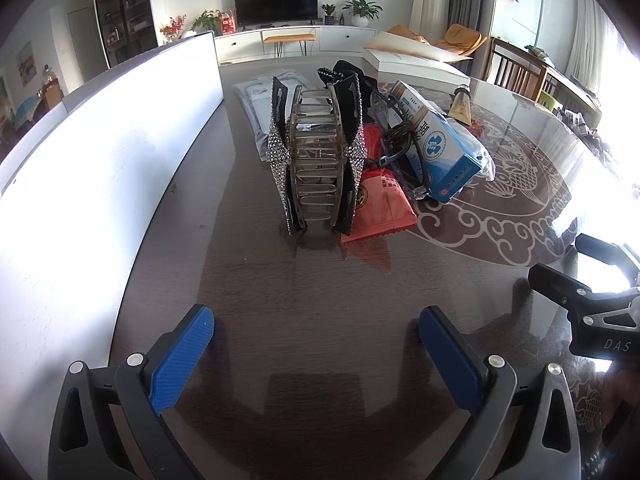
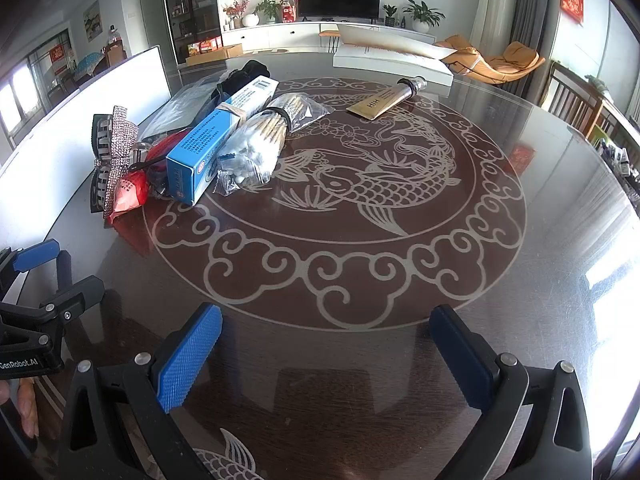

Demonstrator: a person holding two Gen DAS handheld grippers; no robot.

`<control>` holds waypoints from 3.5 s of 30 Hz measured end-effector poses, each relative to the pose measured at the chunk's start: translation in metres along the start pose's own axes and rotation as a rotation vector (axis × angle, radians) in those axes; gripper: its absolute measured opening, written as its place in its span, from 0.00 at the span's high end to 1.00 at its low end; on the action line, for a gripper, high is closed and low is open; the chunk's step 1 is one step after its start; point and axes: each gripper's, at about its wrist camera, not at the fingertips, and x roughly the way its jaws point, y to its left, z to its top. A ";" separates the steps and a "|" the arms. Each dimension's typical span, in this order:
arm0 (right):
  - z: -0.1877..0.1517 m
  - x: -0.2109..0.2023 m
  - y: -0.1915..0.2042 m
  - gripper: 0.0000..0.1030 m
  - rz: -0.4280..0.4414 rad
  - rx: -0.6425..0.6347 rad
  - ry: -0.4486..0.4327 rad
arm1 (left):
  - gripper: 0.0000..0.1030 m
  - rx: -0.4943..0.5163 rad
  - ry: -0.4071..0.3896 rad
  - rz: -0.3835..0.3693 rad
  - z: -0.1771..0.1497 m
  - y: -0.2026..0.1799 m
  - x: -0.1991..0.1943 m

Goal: Organize objects

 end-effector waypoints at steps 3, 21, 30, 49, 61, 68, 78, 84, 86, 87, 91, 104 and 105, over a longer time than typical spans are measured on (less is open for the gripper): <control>0.000 0.000 0.000 0.00 0.000 0.000 0.000 | 0.00 0.000 0.000 0.000 0.000 0.000 0.000; 0.000 0.000 0.000 0.00 0.000 0.000 0.000 | 0.00 -0.013 -0.001 0.008 -0.001 0.003 -0.001; 0.000 0.000 0.000 0.00 0.000 0.000 0.000 | 0.00 0.028 0.013 -0.022 0.010 0.003 0.006; 0.000 0.000 0.000 0.00 0.000 0.000 -0.001 | 0.00 0.018 0.005 -0.014 0.014 0.006 0.010; 0.000 0.000 0.000 0.00 0.000 0.000 -0.001 | 0.00 0.018 0.005 -0.015 0.014 0.006 0.010; 0.000 0.000 0.000 0.00 0.000 0.001 -0.001 | 0.00 0.019 0.005 -0.015 0.014 0.006 0.010; 0.000 0.000 0.000 0.00 0.000 0.001 -0.001 | 0.00 0.019 0.005 -0.015 0.014 0.006 0.010; 0.000 0.000 0.000 0.00 0.000 0.001 -0.001 | 0.00 0.019 0.005 -0.015 0.015 0.006 0.010; 0.000 0.000 0.000 0.00 0.000 0.001 -0.001 | 0.00 0.019 0.005 -0.015 0.015 0.006 0.010; 0.000 0.000 0.000 0.00 0.000 0.001 -0.001 | 0.00 0.019 0.005 -0.015 0.015 0.006 0.010; 0.000 0.000 0.000 0.00 0.000 0.001 -0.001 | 0.00 0.019 0.005 -0.015 0.015 0.006 0.010; 0.000 0.000 0.000 0.00 0.000 0.002 -0.001 | 0.00 0.019 0.005 -0.015 0.015 0.006 0.010; 0.000 0.000 0.000 0.00 0.000 0.002 -0.001 | 0.00 0.019 0.005 -0.015 0.015 0.006 0.011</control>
